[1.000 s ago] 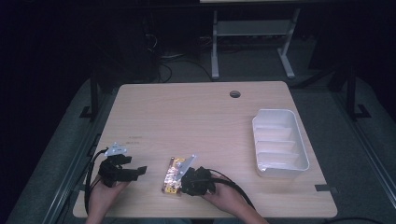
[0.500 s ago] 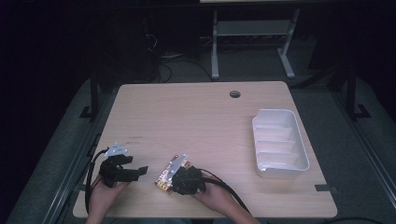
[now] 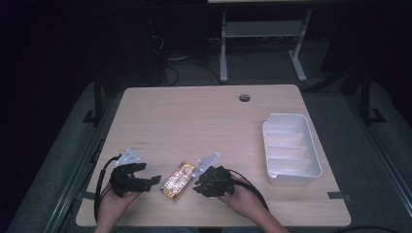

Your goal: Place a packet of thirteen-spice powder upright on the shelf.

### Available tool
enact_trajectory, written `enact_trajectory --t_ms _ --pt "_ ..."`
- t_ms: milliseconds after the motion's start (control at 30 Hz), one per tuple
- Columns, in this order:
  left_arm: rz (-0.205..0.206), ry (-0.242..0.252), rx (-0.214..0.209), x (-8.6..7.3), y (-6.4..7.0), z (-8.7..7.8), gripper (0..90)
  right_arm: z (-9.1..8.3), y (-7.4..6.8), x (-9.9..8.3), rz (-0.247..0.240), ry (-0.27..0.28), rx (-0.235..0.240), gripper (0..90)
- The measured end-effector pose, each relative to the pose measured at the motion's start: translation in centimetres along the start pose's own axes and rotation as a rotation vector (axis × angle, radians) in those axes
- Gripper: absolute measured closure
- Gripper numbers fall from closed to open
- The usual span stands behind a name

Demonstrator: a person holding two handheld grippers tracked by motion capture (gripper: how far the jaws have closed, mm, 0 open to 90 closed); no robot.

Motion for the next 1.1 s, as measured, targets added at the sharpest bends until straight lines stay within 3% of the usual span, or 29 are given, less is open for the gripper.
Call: enact_trajectory --t_ms 267,533,600,800,1100 --pt "0.07 -0.021 -0.025 0.8 2.7 1.0 20.6 -2.4 1.2 -3.6 0.064 0.014 -0.053 66.7" --pt "0.121 -0.058 -0.006 1.1 4.2 2.1 19.1 -2.9 1.1 -5.7 0.1 0.046 -0.069 52.9" --pt "0.128 -0.062 0.007 1.2 4.4 2.3 18.9 -3.1 0.8 -6.2 0.086 0.036 -0.106 51.2" --pt "0.139 -0.09 0.024 1.4 4.9 3.1 19.0 -3.4 1.4 -6.5 0.118 0.063 -0.123 47.2" --pt "0.168 -0.133 0.044 1.3 5.6 4.0 19.6 -3.2 1.5 -6.7 0.124 0.063 -0.137 44.2"
Point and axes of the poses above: each handheld gripper's, and its own axes: z roughly forward along the jaws, x roughly out of its top, y roughly to its right, the point moved 3 cm from there along z, roughly forward along the jaws, and after that the axes turned 12 degrees about -y, right-handed, at the moved point
